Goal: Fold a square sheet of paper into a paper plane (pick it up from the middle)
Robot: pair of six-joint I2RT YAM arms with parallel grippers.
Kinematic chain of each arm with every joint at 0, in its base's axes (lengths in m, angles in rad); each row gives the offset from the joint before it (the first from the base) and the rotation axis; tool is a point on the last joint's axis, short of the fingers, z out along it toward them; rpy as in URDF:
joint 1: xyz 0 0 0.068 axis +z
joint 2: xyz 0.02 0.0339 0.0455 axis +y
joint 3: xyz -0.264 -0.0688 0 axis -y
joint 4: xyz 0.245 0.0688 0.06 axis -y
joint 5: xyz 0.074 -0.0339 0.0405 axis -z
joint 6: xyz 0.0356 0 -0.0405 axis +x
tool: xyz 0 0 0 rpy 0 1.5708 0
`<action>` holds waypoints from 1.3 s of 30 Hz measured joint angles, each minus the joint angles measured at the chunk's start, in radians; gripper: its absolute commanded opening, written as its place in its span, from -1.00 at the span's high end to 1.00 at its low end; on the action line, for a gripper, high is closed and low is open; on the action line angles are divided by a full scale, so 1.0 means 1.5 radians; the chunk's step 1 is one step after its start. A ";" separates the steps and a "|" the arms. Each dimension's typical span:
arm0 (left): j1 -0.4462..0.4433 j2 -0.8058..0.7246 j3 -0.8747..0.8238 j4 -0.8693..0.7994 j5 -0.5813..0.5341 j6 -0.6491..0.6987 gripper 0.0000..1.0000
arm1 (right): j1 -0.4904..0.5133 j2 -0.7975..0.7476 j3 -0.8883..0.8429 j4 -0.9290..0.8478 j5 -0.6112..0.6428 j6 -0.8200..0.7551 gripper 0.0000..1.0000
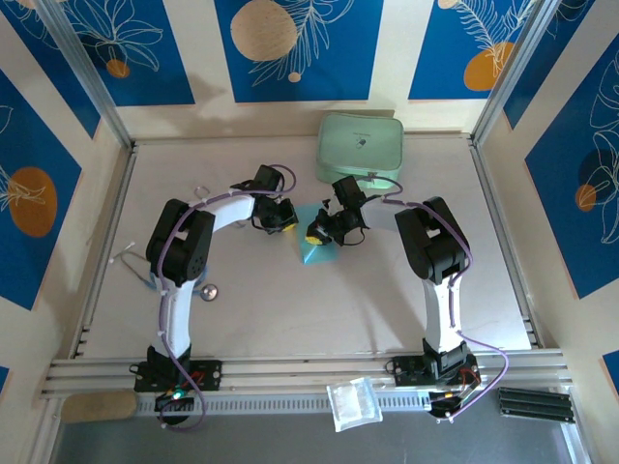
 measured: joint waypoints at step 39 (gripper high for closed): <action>0.000 0.000 0.000 -0.001 0.000 0.000 0.78 | 0.000 0.014 0.001 0.014 0.000 0.003 1.00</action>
